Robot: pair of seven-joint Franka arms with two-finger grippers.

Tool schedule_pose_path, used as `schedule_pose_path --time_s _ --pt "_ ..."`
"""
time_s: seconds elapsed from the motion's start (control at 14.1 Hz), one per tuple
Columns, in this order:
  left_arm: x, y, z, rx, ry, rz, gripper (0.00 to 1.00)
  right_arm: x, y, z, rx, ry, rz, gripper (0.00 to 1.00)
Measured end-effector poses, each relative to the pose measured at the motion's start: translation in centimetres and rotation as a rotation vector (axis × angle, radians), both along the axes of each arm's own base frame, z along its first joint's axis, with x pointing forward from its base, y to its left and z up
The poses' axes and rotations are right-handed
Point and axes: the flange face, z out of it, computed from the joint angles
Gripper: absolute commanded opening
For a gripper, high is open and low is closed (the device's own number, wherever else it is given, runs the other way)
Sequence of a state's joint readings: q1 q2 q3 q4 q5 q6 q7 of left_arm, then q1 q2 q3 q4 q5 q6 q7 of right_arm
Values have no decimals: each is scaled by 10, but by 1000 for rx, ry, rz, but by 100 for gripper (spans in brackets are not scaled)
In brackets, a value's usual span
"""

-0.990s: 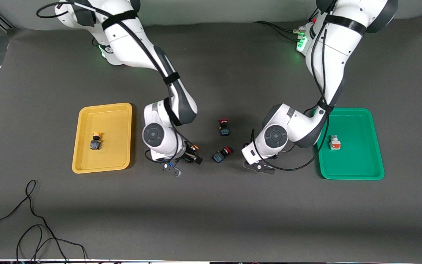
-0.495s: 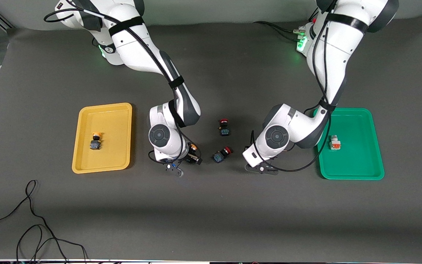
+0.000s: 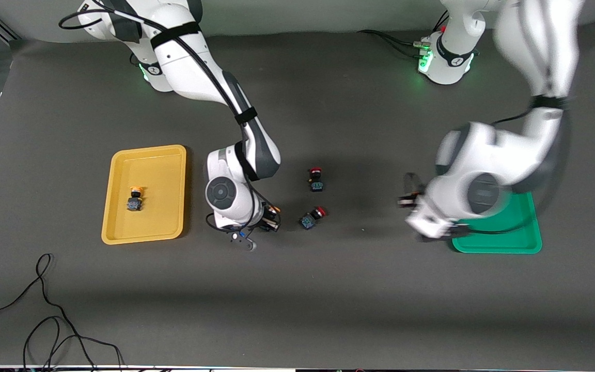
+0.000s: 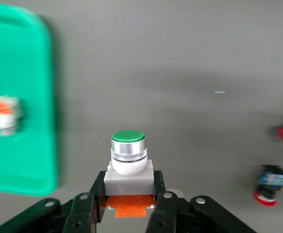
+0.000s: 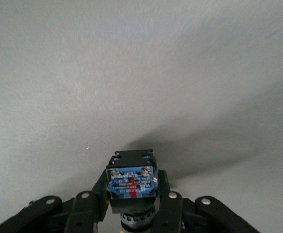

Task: Place green and yellow buttons in trays
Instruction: 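Place the yellow button in the yellow tray while the left gripper places green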

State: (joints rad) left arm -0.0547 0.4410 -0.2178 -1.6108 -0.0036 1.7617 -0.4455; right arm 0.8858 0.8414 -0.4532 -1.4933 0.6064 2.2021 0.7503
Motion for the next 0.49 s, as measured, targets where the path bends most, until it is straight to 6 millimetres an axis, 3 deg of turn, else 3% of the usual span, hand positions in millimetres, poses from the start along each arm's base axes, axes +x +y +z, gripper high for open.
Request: schedule_pose_path --time_s 0.21,0.28,0.35,0.49 --pt "4 163 -7 27 28 10 0 21 -50 85 14 52 38 0" --pt "0 203 -15 30 29 1 0 25 -70 118 31 62 55 0" --pt "-4 231 -25 34 14 -6 0 27 -92 151 51 73 71 0" --pt "-14 253 -64 56 -38 -35 0 23 -133 206 84 96 104 0"
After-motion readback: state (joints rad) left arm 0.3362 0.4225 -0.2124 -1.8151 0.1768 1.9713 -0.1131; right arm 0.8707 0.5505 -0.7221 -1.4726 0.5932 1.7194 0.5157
